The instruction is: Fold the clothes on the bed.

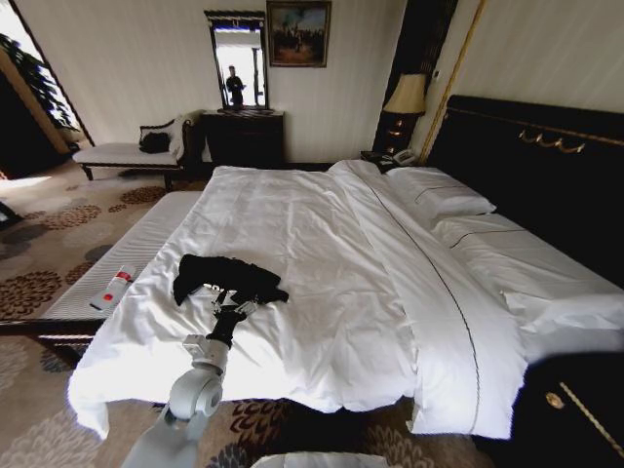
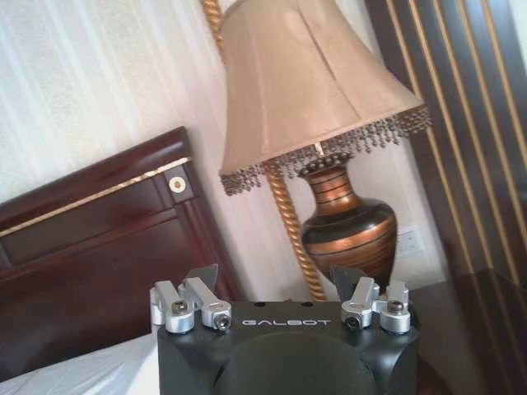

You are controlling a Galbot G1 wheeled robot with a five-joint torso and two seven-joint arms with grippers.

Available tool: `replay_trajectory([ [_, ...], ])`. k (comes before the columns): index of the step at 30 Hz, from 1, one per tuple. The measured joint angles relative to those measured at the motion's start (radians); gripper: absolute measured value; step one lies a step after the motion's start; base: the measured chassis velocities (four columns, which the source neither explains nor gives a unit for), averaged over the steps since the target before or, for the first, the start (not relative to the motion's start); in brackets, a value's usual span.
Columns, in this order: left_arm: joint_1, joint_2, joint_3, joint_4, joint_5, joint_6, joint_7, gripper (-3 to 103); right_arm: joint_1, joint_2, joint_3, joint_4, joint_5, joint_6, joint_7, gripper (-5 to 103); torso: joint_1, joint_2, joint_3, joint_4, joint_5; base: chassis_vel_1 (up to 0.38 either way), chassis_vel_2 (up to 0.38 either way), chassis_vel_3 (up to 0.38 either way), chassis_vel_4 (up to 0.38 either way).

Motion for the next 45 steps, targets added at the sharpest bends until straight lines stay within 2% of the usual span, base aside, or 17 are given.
replay_trajectory([
  [3, 0.004, -0.001, -0.005, -0.007, 0.001, 0.002, 0.000, 100, -0.002, -0.003, -0.054, 0.004, 0.006, 0.003, -0.022, 87, 0.000, 0.000, 0.000, -0.0003, 0.0003, 0.000, 0.000, 0.000, 0.000],
  [6, 0.022, 0.009, -0.031, -0.029, -0.005, 0.016, 0.000, 100, 0.017, -0.018, -0.188, 0.004, -0.001, 0.010, -0.090, 99, 0.000, 0.000, 0.000, 0.0001, 0.0003, 0.000, 0.000, 0.000, 0.000],
  [12, 0.083, 0.025, -0.088, -0.081, -0.044, 0.045, -0.004, 100, 0.044, -0.059, -0.372, 0.003, -0.031, 0.001, -0.305, 100, 0.000, 0.000, 0.000, 0.0000, 0.0002, 0.000, 0.000, 0.000, 0.000],
  [13, 0.083, 0.025, -0.088, -0.081, -0.044, 0.045, -0.004, 100, 0.044, -0.059, -0.372, 0.003, -0.031, 0.001, -0.305, 100, 0.000, 0.000, 0.000, 0.0000, 0.0002, 0.000, 0.000, 0.000, 0.000],
  [15, 0.116, 0.022, -0.119, -0.116, -0.052, 0.055, -0.003, 100, 0.065, -0.098, -0.450, -0.010, -0.053, 0.004, -0.418, 100, 0.000, 0.000, 0.000, 0.0002, 0.0000, 0.000, 0.000, 0.000, 0.000],
  [16, 0.116, 0.022, -0.119, -0.116, -0.052, 0.055, -0.003, 100, 0.065, -0.098, -0.450, -0.010, -0.053, 0.004, -0.418, 100, 0.000, 0.000, 0.000, 0.0002, 0.0000, 0.000, 0.000, 0.000, 0.000],
  [18, 0.149, 0.013, -0.144, -0.145, -0.049, 0.059, 0.006, 100, 0.092, -0.143, -0.505, -0.074, -0.092, 0.052, -0.523, 100, 0.000, 0.000, 0.000, -0.0001, 0.0001, 0.000, 0.000, 0.000, 0.000],
  [20, 0.196, -0.009, -0.162, -0.182, -0.022, 0.055, 0.017, 100, 0.128, -0.196, -0.562, -0.158, -0.131, 0.152, -0.656, 100, 0.000, 0.000, 0.000, -0.0001, 0.0003, 0.000, 0.000, 0.000, 0.000],
  [21, 0.196, -0.009, -0.162, -0.182, -0.022, 0.055, 0.017, 100, 0.128, -0.196, -0.562, -0.158, -0.131, 0.152, -0.656, 100, 0.000, 0.000, 0.000, -0.0001, 0.0003, 0.000, 0.000, 0.000, 0.000],
  [24, 0.271, -0.060, -0.171, -0.237, 0.041, 0.014, 0.046, 100, 0.174, -0.257, -0.641, -0.232, -0.190, 0.240, -0.794, 100, 0.000, 0.000, 0.000, 0.0002, 0.0006, 0.000, 0.000, 0.000, 0.000],
  [25, 0.271, -0.060, -0.171, -0.237, 0.041, 0.014, 0.046, 100, 0.174, -0.257, -0.641, -0.232, -0.190, 0.240, -0.794, 100, 0.000, 0.000, 0.000, 0.0002, 0.0006, 0.000, 0.000, 0.000, 0.000],
  [28, 0.327, -0.101, -0.177, -0.291, 0.049, -0.026, 0.075, 100, 0.218, -0.346, -0.704, -0.299, -0.313, 0.296, -0.941, 100, 0.000, 0.000, 0.000, 0.0000, 0.0006, 0.000, 0.000, 0.000, 0.000],
  [32, 0.343, -0.105, -0.199, -0.301, 0.043, -0.055, 0.093, 100, 0.243, -0.448, -0.719, -0.330, -0.362, 0.300, -1.019, 100, 0.000, 0.000, 0.000, 0.0001, 0.0004, 0.000, 0.000, 0.000, 0.000],
  [39, 0.352, -0.099, -0.253, -0.294, 0.032, -0.047, 0.090, 100, 0.250, -0.536, -0.738, -0.317, -0.345, 0.237, -1.017, 100, 0.000, 0.000, 0.000, -0.0004, 0.0003, 0.000, 0.000, 0.000, 0.000],
  [42, 0.358, -0.105, -0.265, -0.295, 0.033, -0.033, 0.085, 100, 0.278, -0.554, -0.762, -0.279, -0.328, 0.168, -0.919, 100, 0.000, 0.000, 0.000, 0.0001, 0.0002, 0.000, 0.000, 0.000, 0.000],
  [44, 0.357, -0.118, -0.264, -0.306, 0.030, -0.024, 0.083, 100, 0.289, -0.553, -0.785, -0.248, -0.251, 0.113, -0.829, 100, 0.000, 0.000, 0.000, 0.0001, 0.0002, 0.000, 0.000, 0.000, 0.000],
  [45, 0.357, -0.118, -0.264, -0.306, 0.030, -0.024, 0.083, 100, 0.289, -0.553, -0.785, -0.248, -0.251, 0.113, -0.829, 100, 0.000, 0.000, 0.000, 0.0001, 0.0002, 0.000, 0.000, 0.000, 0.000],
])
